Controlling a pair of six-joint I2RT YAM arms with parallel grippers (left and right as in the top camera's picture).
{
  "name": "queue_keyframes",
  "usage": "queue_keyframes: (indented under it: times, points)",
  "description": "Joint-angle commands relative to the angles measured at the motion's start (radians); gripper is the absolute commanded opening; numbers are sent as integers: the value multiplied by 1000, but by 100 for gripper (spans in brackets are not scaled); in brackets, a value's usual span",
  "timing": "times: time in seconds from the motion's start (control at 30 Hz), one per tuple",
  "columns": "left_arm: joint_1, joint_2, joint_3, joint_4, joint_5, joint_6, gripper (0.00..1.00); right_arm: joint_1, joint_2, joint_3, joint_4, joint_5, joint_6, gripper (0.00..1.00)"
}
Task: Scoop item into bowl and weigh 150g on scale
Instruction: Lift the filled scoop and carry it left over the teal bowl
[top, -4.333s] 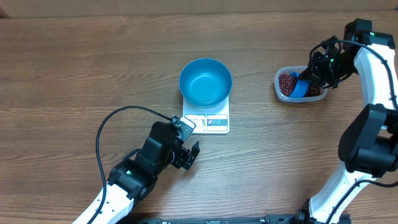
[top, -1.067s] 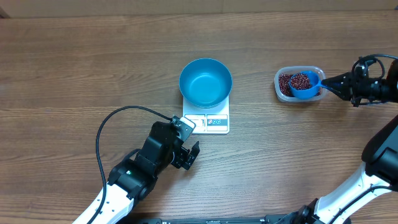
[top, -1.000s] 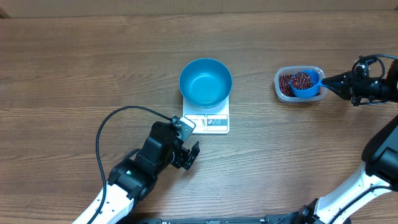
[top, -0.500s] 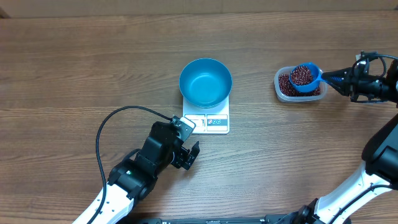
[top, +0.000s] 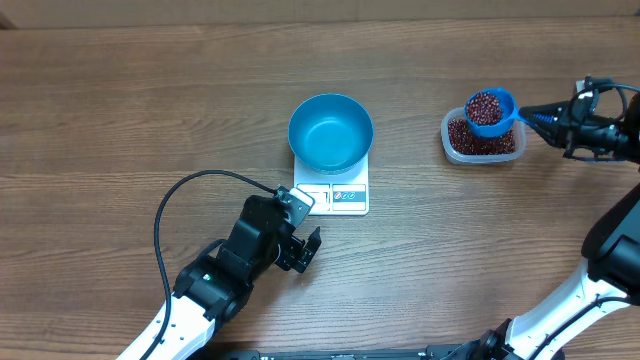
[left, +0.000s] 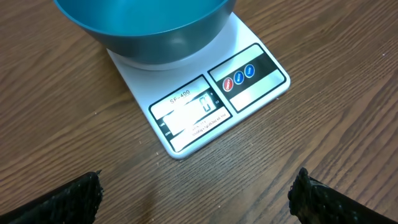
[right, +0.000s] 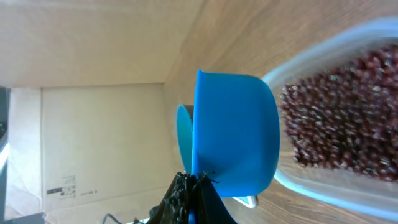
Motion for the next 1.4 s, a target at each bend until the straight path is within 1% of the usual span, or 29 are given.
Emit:
queue_keyframes:
  times: [0.0,0.2,0.4,0.97,1.37]
  points:
    - [5,-13,-5,4,15,16,99,6,-1,91,-18,-70,-8,4]
    - [5,-13,-5,4,15,16,99,42,-1,183,-55,-70,-1,4]
    - [5,-13,-5,4,15,16,100,120,-1,273,-99,-70,3,4]
    - [5,-13,-5,4,15,16,100,363,-1,383,-112,-65,56,4]
    - [5,-13,-5,4,15,16,100,567,-3,388,-83,108,106,4]
